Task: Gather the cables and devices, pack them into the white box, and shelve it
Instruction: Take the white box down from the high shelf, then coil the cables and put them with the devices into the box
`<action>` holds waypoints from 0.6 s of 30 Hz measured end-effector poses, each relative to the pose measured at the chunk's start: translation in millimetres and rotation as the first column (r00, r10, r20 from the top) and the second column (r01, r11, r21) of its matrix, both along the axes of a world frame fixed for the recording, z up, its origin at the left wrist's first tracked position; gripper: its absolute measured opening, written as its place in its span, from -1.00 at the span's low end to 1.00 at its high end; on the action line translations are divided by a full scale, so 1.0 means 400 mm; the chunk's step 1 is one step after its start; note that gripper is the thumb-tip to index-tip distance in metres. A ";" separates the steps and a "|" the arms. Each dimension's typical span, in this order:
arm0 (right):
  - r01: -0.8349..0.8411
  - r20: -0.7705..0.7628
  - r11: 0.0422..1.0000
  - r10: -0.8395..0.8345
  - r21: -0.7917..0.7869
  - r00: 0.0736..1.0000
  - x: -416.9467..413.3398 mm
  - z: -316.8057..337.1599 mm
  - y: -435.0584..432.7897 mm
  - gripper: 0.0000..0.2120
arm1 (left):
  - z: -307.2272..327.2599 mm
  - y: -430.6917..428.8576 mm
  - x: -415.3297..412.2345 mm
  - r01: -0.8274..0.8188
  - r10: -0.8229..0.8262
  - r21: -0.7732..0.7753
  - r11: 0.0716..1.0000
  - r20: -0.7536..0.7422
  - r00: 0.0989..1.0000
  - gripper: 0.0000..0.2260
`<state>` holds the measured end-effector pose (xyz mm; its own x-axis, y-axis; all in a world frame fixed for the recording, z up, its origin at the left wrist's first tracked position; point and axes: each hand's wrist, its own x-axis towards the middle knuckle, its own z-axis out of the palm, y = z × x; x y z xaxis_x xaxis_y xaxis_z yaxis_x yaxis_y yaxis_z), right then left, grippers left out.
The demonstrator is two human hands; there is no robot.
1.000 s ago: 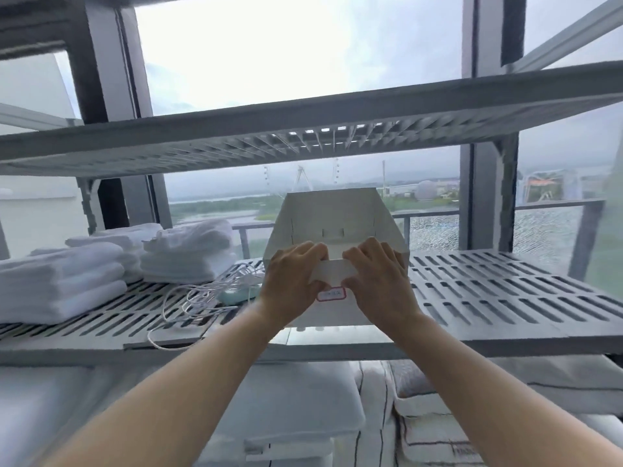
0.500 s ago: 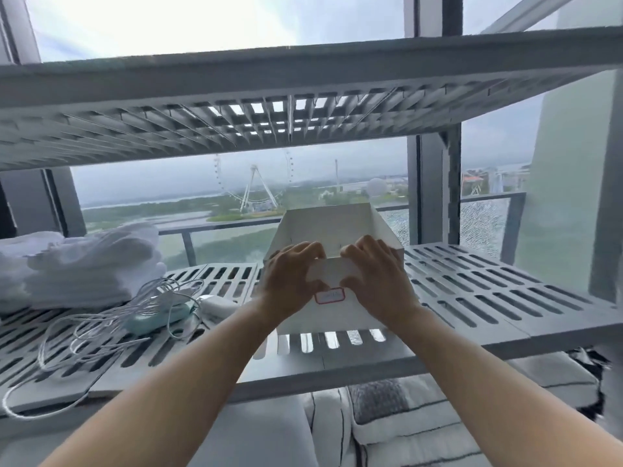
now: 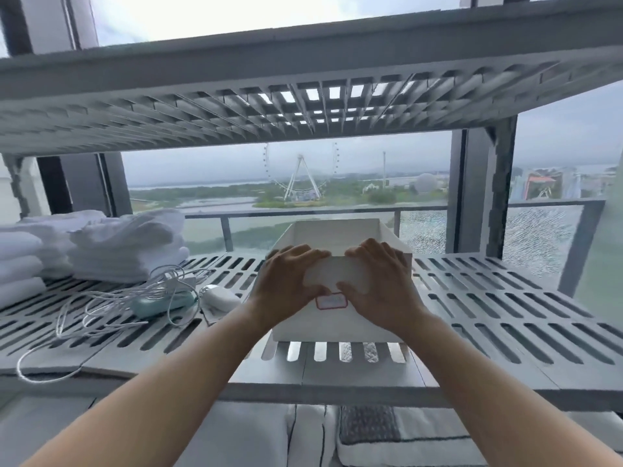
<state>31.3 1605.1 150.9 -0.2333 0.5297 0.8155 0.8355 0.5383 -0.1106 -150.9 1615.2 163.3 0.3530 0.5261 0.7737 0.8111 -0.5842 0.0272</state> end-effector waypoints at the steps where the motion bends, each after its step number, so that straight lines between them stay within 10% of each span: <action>1: -0.005 -0.004 1.000 0.005 -0.005 1.000 0.000 0.003 0.000 -0.65 | 0.000 -0.009 0.004 -0.004 0.004 0.001 1.000 0.002 1.000 -0.52; 18: -0.463 0.057 0.886 0.463 -0.012 0.885 -0.196 0.078 -0.068 -0.72 | 0.028 -0.188 -0.190 -0.298 0.293 0.008 0.955 0.155 0.944 -0.75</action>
